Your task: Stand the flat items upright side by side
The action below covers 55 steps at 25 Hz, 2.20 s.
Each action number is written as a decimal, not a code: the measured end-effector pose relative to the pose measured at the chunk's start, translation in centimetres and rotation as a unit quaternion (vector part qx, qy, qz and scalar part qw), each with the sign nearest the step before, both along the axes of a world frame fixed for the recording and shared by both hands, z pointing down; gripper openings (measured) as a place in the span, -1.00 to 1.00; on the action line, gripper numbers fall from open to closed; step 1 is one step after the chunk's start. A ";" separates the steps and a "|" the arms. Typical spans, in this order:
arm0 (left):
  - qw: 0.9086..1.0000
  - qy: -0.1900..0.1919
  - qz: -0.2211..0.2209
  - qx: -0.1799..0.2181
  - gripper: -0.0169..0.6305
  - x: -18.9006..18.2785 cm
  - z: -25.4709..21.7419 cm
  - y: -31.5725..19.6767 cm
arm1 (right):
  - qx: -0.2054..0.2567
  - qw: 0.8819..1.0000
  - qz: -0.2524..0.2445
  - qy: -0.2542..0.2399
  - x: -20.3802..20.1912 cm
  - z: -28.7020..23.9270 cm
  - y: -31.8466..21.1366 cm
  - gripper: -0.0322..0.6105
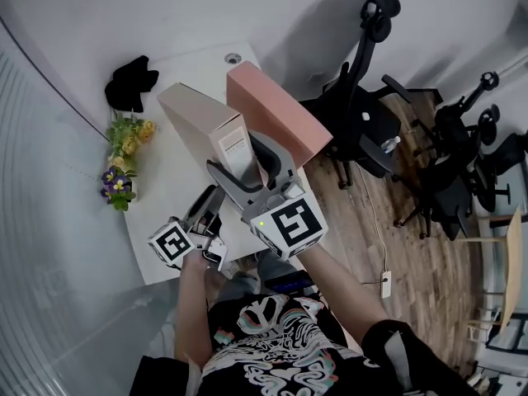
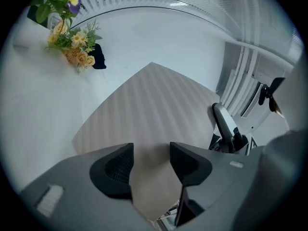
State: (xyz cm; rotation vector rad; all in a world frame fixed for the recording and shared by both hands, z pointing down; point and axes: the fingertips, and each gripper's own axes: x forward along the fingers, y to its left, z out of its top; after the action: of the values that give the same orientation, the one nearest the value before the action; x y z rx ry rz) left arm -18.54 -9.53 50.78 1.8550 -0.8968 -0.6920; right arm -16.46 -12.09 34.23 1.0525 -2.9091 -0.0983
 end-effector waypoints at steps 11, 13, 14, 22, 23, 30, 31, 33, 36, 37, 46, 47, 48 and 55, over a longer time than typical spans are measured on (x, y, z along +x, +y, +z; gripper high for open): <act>0.998 -0.030 0.014 -0.048 -0.36 1.5 2.9 -0.3 | -0.029 0.999 0.028 0.028 3.7 3.2 1.3 0.01; 0.998 -0.033 0.015 -0.057 -0.37 1.7 3.2 -0.4 | -0.034 0.998 0.031 0.030 4.1 3.7 1.3 0.01; 0.997 -0.035 0.015 -0.060 -0.37 1.8 3.4 -0.4 | -0.035 0.998 0.030 0.031 4.3 3.8 1.3 0.01; 0.995 -0.046 0.017 -0.082 -0.38 2.3 5.0 -0.5 | -0.061 0.997 0.031 0.041 5.8 6.2 1.8 0.01; 0.995 -0.047 0.017 -0.083 -0.38 2.3 5.1 -0.5 | -0.063 0.997 0.032 0.041 5.9 6.4 1.8 0.01; 0.994 -0.048 0.016 -0.099 -0.38 2.2 6.4 -0.6 | -0.070 0.996 0.034 0.051 6.6 8.0 2.3 0.02; 0.994 -0.049 0.015 -0.101 -0.38 2.1 6.6 -0.5 | -0.069 0.996 0.034 0.050 6.6 7.9 2.3 0.02; 0.993 -0.049 0.011 -0.104 -0.38 1.8 6.8 -0.6 | -0.066 0.996 0.037 0.050 6.6 7.8 2.3 0.02; 0.993 -0.048 0.008 -0.106 -0.38 1.6 7.0 -0.7 | -0.061 0.995 0.052 0.057 7.1 7.8 2.6 0.01; 0.993 -0.047 0.008 -0.107 -0.38 1.6 7.1 -0.7 | -0.063 0.995 0.055 0.059 7.2 8.0 2.8 -0.01; 0.992 -0.044 0.009 -0.120 -0.38 1.6 8.2 -0.8 | -0.097 0.993 0.051 0.052 8.1 9.9 3.7 -0.14; 0.992 -0.043 0.011 -0.122 -0.38 1.7 8.3 -0.9 | -0.097 0.993 0.052 0.052 8.1 9.9 3.7 -0.13; 0.991 -0.042 0.013 -0.123 -0.39 1.8 8.4 -0.9 | -0.097 0.993 0.053 0.052 8.1 9.9 3.7 -0.13; 0.991 -0.033 0.019 -0.125 -0.42 2.7 8.3 -1.3 | -0.094 0.992 0.053 0.063 8.6 9.7 3.4 -0.11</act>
State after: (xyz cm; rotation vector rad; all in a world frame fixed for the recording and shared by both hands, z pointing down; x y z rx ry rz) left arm -15.81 -10.86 59.06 1.6735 -0.9430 -0.4734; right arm -7.86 -8.64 43.96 1.1213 -2.6824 0.1065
